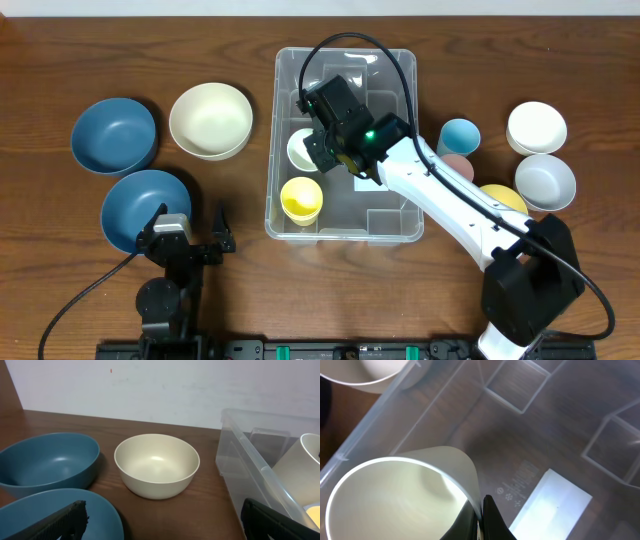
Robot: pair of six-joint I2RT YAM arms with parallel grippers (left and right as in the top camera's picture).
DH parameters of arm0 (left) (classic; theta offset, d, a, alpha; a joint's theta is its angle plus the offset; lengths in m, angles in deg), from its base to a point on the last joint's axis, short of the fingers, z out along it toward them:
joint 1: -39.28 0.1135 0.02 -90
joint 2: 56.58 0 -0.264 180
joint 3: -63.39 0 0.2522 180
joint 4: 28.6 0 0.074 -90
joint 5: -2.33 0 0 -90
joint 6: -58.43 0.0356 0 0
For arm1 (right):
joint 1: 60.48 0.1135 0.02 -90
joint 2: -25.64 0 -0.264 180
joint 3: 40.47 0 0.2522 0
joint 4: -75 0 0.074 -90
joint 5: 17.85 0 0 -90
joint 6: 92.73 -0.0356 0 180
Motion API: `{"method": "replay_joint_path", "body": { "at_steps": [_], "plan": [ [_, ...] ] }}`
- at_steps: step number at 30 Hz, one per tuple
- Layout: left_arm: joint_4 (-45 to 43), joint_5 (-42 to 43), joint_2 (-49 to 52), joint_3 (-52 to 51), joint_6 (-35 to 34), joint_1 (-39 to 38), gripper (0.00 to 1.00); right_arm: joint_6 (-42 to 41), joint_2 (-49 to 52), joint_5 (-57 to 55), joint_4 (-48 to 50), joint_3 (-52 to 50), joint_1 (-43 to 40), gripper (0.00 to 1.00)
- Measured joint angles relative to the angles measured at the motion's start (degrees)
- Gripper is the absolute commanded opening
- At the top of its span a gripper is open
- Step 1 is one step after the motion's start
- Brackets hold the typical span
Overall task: Pack container
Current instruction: 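Carry the white cup left into the clear bin, then lower the white cup into the bin and open the right gripper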
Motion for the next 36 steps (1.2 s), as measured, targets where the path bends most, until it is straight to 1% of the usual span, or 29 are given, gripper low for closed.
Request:
{"method": "replay_joint_path", "body": {
  "at_steps": [20,26,36],
  "plan": [
    [0.00,-0.02,0.00,0.00,0.00,0.00,0.98,-0.02,0.02,1.27,-3.10,0.00,0.02,0.01],
    [0.00,0.00,0.00,0.00,0.00,0.00,0.98,0.00,0.20,1.53,-2.69,0.00,0.35,0.01],
    [0.00,0.00,0.00,0.00,0.00,0.00,0.98,0.00,4.24,1.92,-2.16,-0.09,0.37,0.01]
  ]
}}
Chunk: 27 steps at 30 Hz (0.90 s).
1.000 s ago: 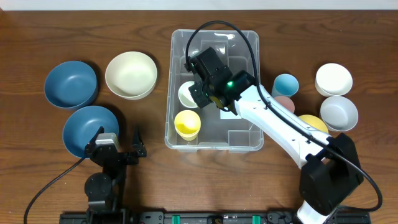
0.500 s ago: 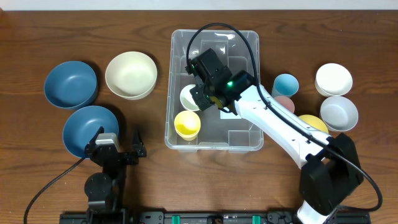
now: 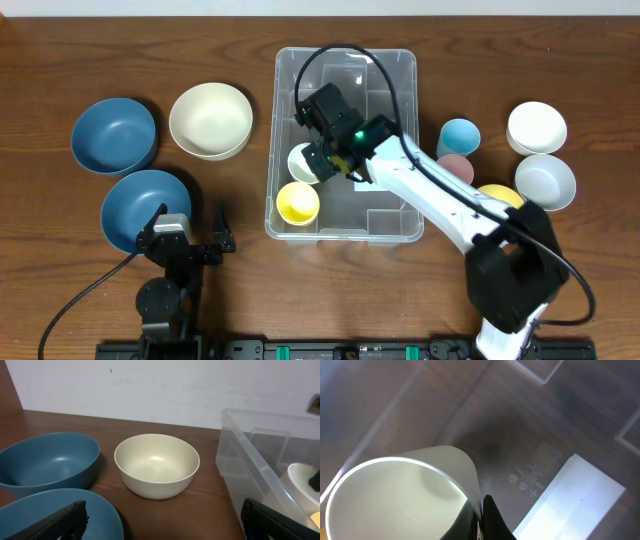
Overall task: Pack container
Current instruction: 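Lower the white cup into the bin and open the right gripper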
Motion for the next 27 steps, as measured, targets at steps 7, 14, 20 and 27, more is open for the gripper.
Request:
{"method": "replay_joint_path", "body": {
  "at_steps": [7,14,20,27],
  "plan": [
    [0.00,0.00,0.00,0.00,0.00,0.00,0.98,0.00,0.28,-0.96,2.47,-0.24,0.00,0.03],
    [0.00,-0.02,0.00,0.00,0.00,0.00,0.98,0.00,0.28,-2.73,2.51,-0.24,-0.04,0.04],
    [0.00,-0.02,0.00,0.00,0.00,0.00,0.98,0.04,0.28,-4.04,2.89,-0.24,-0.04,0.07],
    [0.00,0.00,0.00,0.00,0.00,0.00,0.98,0.07,0.28,-5.09,3.13,-0.24,-0.04,0.09]
  ]
}}
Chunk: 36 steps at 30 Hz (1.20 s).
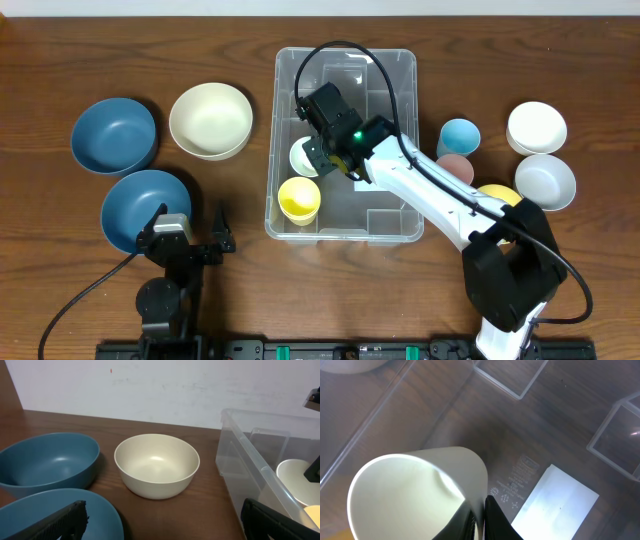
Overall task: Pack container
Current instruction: 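Lower the white cup into the bin and open the right gripper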
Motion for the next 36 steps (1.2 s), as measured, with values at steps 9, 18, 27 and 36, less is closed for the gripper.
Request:
{"method": "replay_joint_path", "body": {
  "at_steps": [9,18,27,36],
  "plan": [
    [0.00,0.00,0.00,0.00,0.00,0.00,0.98,0.00,0.00,-0.26,0.04,0.00,0.00,0.09],
    [0.00,0.00,0.00,0.00,0.00,0.00,0.98,0.11,0.00,-0.59,0.04,0.00,0.00,0.20],
    [0.00,0.00,0.00,0.00,0.00,0.00,0.98,0.11,0.00,-0.70,0.50,0.00,0.00,0.36],
    [0.00,0.00,0.00,0.00,0.00,0.00,0.98,0.20,-0.15,-2.34,1.07,0.02,-0.87,0.32]
  ]
}}
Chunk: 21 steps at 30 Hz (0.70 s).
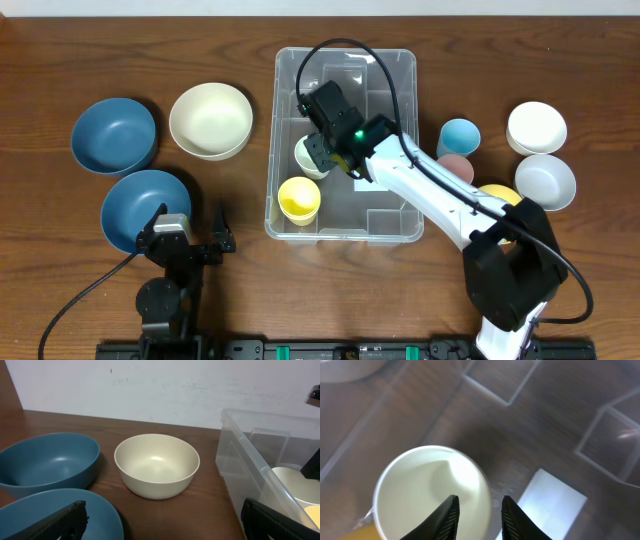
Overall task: Pack container
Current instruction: 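Lower the white cup into the bin and open the right gripper, then lift the right gripper back toward the cups on the right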
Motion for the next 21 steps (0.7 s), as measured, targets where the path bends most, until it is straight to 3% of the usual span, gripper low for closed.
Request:
{"method": "replay_joint_path", "body": {
  "at_steps": [10,14,21],
  "plan": [
    [0.00,0.00,0.00,0.00,0.00,0.00,0.98,-2.01,-12.96,-6.47,-8.02,0.66,-7.50,0.36],
    [0.00,-0.02,0.00,0.00,0.00,0.00,0.98,-3.82,-17.86,-8.44,-13.62,1.49,-15.02,0.36],
    [0.00,0.00,0.00,0.00,0.00,0.00,0.98,-4.92,-17.62,-8.02,-17.77,1.03,-29.79,0.38]
  ]
}}
